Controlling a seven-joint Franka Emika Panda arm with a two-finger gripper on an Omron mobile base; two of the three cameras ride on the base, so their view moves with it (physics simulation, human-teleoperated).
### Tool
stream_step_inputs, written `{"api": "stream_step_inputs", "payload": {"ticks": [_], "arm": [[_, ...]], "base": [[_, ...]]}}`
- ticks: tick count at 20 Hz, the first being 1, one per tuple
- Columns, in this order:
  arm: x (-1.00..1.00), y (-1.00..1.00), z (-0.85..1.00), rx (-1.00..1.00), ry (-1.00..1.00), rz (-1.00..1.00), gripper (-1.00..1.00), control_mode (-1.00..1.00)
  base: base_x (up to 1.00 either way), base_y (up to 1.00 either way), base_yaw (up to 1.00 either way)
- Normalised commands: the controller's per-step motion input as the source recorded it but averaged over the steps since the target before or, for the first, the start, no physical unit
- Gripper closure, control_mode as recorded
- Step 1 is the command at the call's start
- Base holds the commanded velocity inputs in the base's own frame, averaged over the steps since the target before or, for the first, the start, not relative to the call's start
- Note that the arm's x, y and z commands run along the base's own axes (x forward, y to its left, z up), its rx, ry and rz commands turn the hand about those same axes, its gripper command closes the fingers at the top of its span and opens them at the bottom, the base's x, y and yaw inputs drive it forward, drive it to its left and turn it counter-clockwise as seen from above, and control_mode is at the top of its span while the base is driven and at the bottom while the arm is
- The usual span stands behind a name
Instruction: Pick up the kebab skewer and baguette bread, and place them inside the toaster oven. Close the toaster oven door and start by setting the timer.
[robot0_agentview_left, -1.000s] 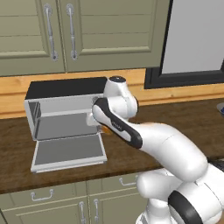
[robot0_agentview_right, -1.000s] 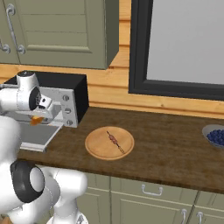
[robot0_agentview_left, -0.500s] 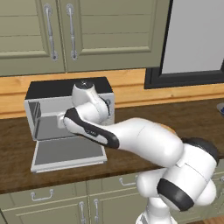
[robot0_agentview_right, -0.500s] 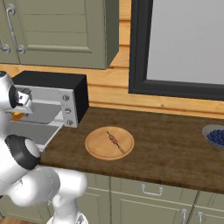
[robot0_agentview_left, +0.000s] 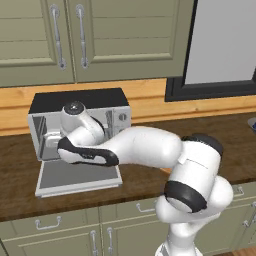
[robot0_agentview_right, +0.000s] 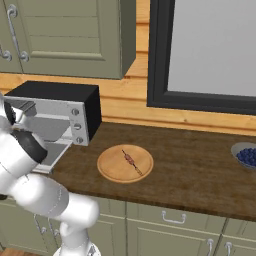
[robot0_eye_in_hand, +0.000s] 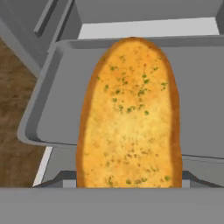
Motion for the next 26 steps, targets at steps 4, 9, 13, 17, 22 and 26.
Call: {"api": "stream_step_inputs", "payload": {"ticks": [4, 9, 13, 17, 22, 26], "arm": [[0.59, 0.13, -0.32, 0.09, -0.03, -0.11, 1.0, -1.0], [0.41, 0.26, -0.16, 0.07, 0.0, -0.09, 1.0, -1.0], [0.05, 0.17, -0.15, 0.03, 0.0, -0.06, 1.0, -1.0], [0.03, 0.03, -0.16, 0.02, 0.01, -0.04, 1.0, -1.0], [0.1, 0.0, -0.06, 0.04, 0.04, -0.03, 1.0, -1.0], [0.03, 0.0, -0.14, 0.08, 0.04, -0.05, 1.0, -1.0]], "base": [[0.0, 0.0, 0.0], [0.0, 0.0, 0.0], [0.0, 0.0, 0.0], [0.0, 0.0, 0.0], [0.0, 0.0, 0.0], [0.0, 0.0, 0.0]]}}
